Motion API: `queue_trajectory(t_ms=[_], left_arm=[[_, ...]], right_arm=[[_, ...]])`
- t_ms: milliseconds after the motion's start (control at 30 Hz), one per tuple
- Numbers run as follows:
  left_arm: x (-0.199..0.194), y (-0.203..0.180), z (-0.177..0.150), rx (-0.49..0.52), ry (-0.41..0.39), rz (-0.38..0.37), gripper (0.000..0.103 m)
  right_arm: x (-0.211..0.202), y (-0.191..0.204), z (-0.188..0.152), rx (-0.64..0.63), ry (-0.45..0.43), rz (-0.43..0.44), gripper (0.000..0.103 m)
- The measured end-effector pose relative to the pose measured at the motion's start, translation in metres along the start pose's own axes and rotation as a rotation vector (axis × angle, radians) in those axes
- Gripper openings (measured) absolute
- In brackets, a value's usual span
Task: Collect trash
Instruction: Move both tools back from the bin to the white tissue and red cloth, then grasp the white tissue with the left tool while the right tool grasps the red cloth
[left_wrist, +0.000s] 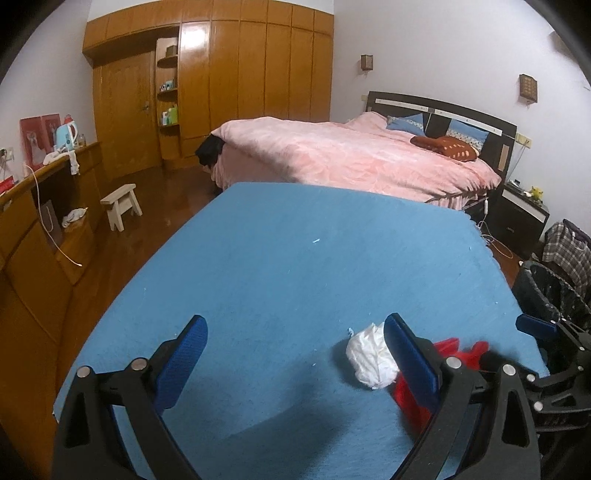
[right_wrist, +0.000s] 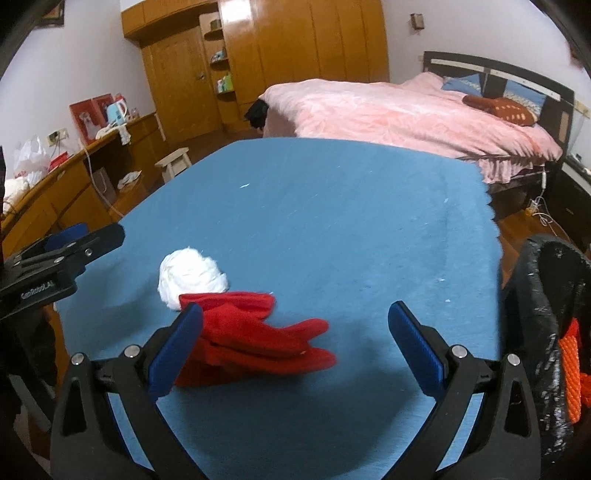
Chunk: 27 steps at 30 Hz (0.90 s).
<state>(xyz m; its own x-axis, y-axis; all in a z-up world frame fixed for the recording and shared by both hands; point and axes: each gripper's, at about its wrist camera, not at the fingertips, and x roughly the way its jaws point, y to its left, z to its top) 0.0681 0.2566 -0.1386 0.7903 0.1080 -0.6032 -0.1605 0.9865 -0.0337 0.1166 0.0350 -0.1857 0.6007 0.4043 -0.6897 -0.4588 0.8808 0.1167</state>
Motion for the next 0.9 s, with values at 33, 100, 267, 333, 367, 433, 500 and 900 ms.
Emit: queue_trajectory(t_ms=[33, 100, 267, 333, 367, 433, 500, 900], left_arm=[[0.0, 0.0, -0.001, 0.0, 0.002, -0.001, 0.094], [0.001, 0.001, -0.002, 0.003, 0.006, 0.0, 0.094], [0.003, 0.004, -0.005, -0.004, 0.012, 0.001, 0.094], [0.004, 0.006, -0.006, -0.008, 0.015, 0.003, 0.094], [0.004, 0.007, -0.006, -0.011, 0.017, 0.003, 0.094], [0.006, 0.009, -0.007, -0.015, 0.02, 0.003, 0.094], [0.007, 0.01, -0.007, -0.017, 0.023, 0.003, 0.094], [0.009, 0.007, -0.007, -0.014, 0.036, -0.006, 0.094]], right_arm=[[0.003, 0.003, -0.001, -0.005, 0.007, 0.005, 0.097], [0.006, 0.006, -0.001, -0.013, 0.018, 0.012, 0.097], [0.014, 0.013, -0.005, -0.044, 0.045, 0.024, 0.097], [0.016, 0.015, -0.008, -0.05, 0.055, 0.029, 0.097], [0.018, 0.017, -0.009, -0.056, 0.064, 0.032, 0.097], [0.02, 0.019, -0.011, -0.067, 0.079, 0.036, 0.097], [0.021, 0.021, -0.013, -0.073, 0.089, 0.047, 0.085], [0.02, 0.036, -0.017, -0.111, 0.163, 0.184, 0.023]])
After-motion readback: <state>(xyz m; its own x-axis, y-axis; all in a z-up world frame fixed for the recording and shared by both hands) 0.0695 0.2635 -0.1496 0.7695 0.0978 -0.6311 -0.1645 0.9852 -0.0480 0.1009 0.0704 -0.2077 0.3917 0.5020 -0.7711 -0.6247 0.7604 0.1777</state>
